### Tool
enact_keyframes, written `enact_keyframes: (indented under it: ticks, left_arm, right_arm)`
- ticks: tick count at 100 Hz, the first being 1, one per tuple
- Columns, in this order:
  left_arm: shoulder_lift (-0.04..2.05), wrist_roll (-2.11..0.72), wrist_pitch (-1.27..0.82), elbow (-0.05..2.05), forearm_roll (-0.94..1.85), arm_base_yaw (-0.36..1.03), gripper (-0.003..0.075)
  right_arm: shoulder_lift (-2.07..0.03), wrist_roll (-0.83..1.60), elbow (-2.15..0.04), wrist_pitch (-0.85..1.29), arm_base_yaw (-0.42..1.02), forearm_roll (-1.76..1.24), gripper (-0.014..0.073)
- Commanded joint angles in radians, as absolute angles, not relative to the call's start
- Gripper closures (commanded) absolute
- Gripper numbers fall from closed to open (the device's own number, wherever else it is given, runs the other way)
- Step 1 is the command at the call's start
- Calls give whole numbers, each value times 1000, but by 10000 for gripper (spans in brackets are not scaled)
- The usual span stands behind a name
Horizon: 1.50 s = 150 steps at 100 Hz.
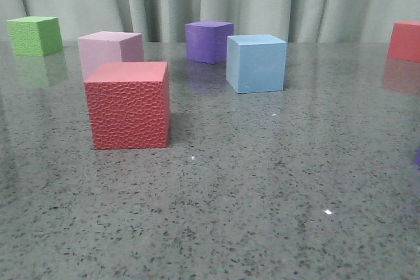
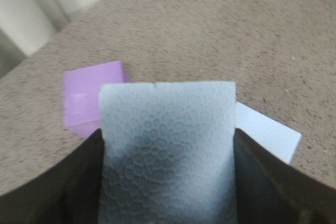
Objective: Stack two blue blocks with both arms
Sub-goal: 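Carry the held blue cube above the placed blue cube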
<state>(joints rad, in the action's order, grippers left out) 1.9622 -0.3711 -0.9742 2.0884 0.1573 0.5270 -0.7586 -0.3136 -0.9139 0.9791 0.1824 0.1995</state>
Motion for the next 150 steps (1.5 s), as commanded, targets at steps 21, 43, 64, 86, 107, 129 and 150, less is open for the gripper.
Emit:
enact_keyframes:
  ticks: [21,43,64,86,107,129,150]
  left_arm:
    - [1924,-405,-905,2131,215,546,477]
    - [1924,-405,-905,2131,229,546,477]
    - [1924,-452,-909,2131,247,546,477]
    - [1926,-640,-938,2131,377,546,477]
    - [1947,-754,-983,2131,459,548,477]
    - [1969,-833,-1041,2131,468,548,477]
    - [1971,-873,-1043,2131,493,548,477]
  right_arm:
    - [-754,-307,-938,911,178,227,-16]
    - [-754,-307,-938,909,178,227,-16]
    - [-754,-307,-938,909,178,227,-16]
    - [-754,-307,-938,909,178,227,-16]
    - [-754,-307,-938,909,178,227,-16]
    - [-754,-307,-938,909,178,227,-16]
    - [-754,-307,-938,909,178,227,-16]
